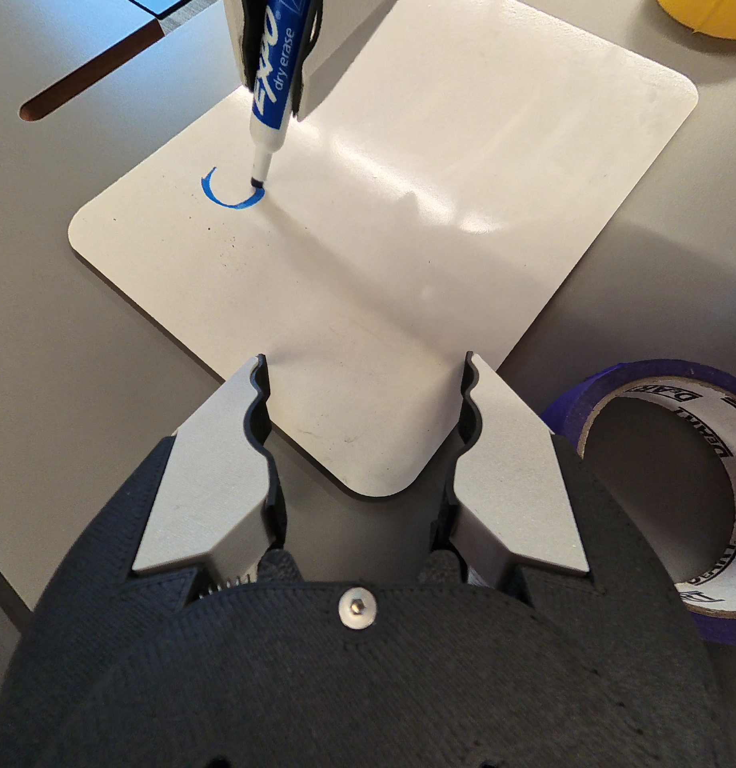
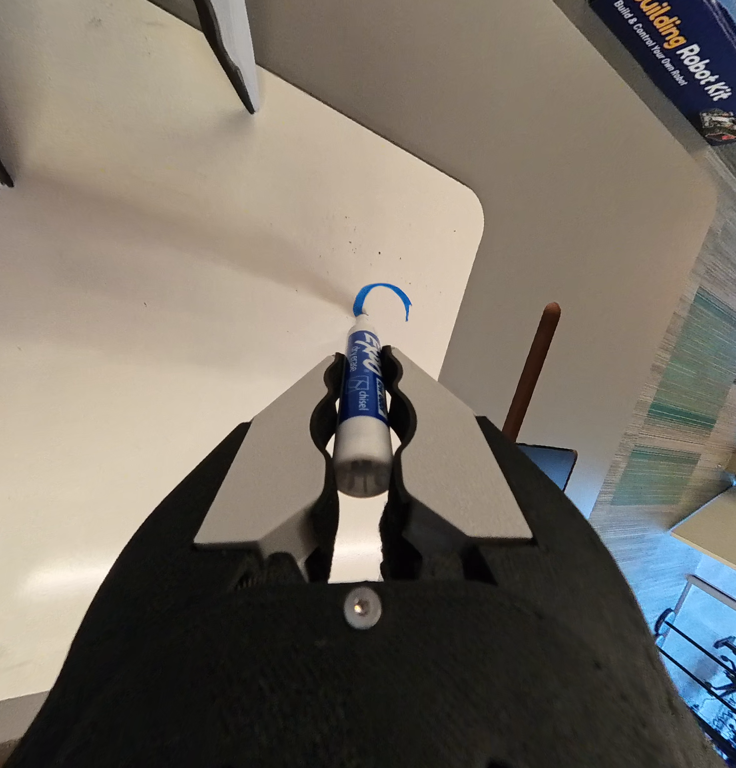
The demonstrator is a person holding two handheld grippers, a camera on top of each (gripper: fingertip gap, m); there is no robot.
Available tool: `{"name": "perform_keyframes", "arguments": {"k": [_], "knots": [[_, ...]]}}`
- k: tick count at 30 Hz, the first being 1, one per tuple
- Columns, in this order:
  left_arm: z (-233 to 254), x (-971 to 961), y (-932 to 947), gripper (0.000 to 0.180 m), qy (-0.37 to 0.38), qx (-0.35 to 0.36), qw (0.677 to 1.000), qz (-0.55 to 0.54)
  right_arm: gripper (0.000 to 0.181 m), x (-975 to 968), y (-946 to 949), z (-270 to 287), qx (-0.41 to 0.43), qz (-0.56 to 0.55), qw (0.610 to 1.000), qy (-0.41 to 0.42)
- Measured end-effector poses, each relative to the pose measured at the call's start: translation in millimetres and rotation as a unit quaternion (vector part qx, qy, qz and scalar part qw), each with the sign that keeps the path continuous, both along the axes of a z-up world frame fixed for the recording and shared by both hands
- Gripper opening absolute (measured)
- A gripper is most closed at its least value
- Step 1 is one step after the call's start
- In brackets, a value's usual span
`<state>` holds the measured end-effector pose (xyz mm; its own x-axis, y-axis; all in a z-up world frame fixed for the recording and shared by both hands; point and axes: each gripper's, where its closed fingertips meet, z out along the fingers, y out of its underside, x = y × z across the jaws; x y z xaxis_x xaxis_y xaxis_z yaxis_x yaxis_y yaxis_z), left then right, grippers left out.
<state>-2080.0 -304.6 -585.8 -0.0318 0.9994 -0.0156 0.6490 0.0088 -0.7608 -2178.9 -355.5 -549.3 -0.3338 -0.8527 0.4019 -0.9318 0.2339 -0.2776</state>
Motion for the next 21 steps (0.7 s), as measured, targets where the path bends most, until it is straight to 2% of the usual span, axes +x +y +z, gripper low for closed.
{"name": "perform_keyframes", "arguments": {"k": [21], "knots": [[0,0,0,0.092,0.000,0.000,1.000,-0.001,0.017,-6,-30,0,-0.006,-0.003,1.000,0.005]]}}
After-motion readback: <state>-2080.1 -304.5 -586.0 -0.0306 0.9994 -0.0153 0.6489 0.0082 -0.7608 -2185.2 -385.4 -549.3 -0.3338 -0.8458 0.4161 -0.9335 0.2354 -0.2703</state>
